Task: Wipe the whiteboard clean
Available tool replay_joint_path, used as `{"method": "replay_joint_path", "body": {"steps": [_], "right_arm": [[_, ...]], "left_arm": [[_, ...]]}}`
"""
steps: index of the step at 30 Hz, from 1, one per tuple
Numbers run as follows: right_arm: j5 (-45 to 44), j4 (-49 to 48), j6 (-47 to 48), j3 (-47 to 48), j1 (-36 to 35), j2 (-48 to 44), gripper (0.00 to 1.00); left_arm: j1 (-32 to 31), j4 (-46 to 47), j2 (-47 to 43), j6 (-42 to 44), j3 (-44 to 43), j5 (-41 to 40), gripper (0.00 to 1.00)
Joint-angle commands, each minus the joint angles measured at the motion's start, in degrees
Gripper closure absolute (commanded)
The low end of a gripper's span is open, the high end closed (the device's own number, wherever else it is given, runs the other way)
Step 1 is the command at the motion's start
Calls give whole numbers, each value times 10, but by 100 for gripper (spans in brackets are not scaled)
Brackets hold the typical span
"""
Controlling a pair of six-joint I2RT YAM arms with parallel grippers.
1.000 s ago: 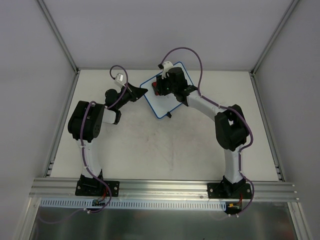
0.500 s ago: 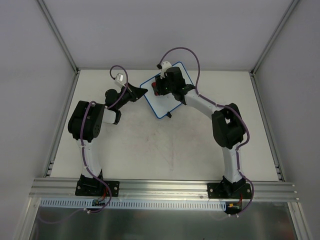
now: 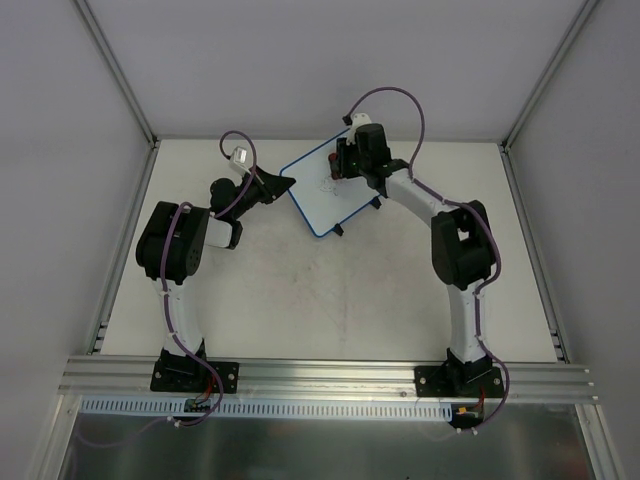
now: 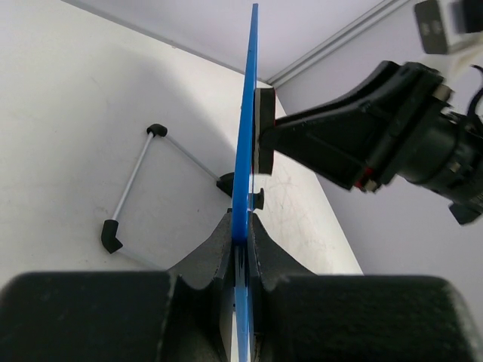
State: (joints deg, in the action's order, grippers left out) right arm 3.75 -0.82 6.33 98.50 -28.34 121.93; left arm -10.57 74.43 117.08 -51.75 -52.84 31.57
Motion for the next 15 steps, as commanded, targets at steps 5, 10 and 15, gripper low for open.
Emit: {"method": "replay_joint_path", "body": {"steps": [5, 10, 15], "right_arm": [[21, 28, -76, 16, 74, 32, 100], [41, 28, -74, 15, 76, 36, 100], [63, 22, -74, 13, 74, 34, 100]], "left_arm": [[-14, 82, -12, 31, 11, 35, 100], [-14, 82, -13, 31, 12, 35, 100], [-15, 83, -14, 31, 12, 34, 100]]}}
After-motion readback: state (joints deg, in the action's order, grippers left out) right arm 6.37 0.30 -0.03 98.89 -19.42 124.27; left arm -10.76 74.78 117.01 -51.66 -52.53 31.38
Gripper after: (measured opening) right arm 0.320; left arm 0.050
